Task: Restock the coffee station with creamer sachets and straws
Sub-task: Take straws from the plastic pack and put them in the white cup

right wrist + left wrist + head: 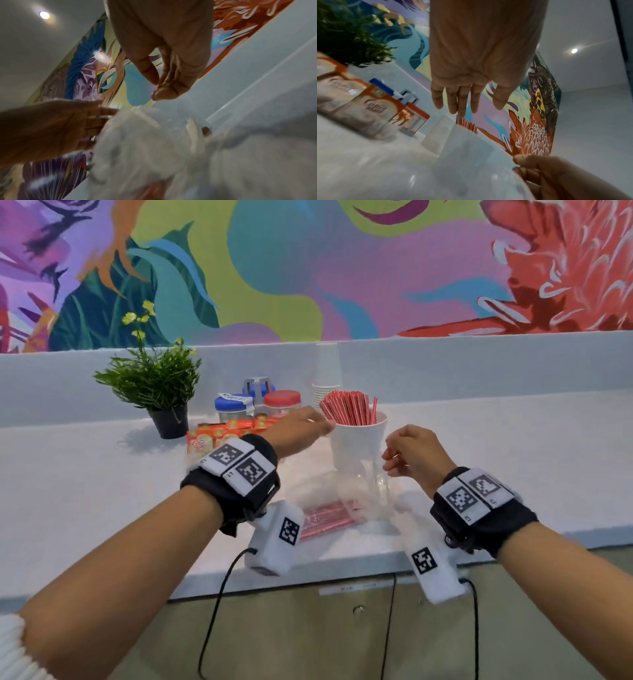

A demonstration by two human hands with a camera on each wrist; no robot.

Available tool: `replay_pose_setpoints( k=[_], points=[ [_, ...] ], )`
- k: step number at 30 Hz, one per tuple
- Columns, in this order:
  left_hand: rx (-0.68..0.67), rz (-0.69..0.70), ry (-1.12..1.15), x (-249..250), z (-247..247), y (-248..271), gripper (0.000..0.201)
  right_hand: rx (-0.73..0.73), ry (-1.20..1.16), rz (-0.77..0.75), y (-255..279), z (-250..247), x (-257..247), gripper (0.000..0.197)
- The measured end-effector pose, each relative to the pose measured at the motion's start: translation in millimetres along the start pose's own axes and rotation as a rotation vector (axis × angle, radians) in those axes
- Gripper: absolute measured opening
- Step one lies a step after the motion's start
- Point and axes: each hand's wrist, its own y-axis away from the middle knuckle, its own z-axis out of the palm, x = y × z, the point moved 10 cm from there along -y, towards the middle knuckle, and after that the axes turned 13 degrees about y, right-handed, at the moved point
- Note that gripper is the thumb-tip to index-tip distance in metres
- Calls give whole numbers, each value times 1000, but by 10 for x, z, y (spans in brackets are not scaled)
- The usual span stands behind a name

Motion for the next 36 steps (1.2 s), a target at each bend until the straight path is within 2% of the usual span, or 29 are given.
replay_pose_setpoints(
  k=[4, 7, 11, 13, 15, 18, 22, 24, 27, 31, 34, 36],
  points=[
    [-156, -144, -214, -355, 370, 305, 48, -121, -80, 86, 211, 282, 230, 22],
    [-202, -188, -266, -594, 517, 461, 59, -156, -21, 70, 292, 437, 326, 31],
    [-111, -178, -387, -774, 529, 581, 82, -193, 159, -38, 352, 571, 318, 38],
    [-53, -163, -376, -790, 496, 609, 88, -234, 279, -63, 405, 624, 299, 30],
    [-43, -161, -354, -802, 484, 624, 82, -280, 321, -89, 460, 637, 282, 21],
    [-52, -164, -308, -803, 484, 638, 62, -330, 311, -125, 553, 619, 264, 30],
    [-60, -144, -259, -790, 500, 635, 51, -289, 379, -203, 625, 576, 214, 37],
    [-70, -122, -259, -777, 505, 627, 46, -288, 355, -187, 635, 578, 218, 40],
    [-114, -78, -268, -758, 546, 629, 43, -302, 265, -157, 625, 597, 220, 38],
    [-166, 21, -243, -722, 646, 668, 45, -243, 126, -185, 676, 580, 140, 21],
    [-135, 80, -243, -700, 656, 714, 58, -180, 68, -160, 650, 531, 204, 15],
    [-98, 107, -249, -703, 639, 735, 52, -130, 23, -104, 629, 466, 293, 17]
  ],
)
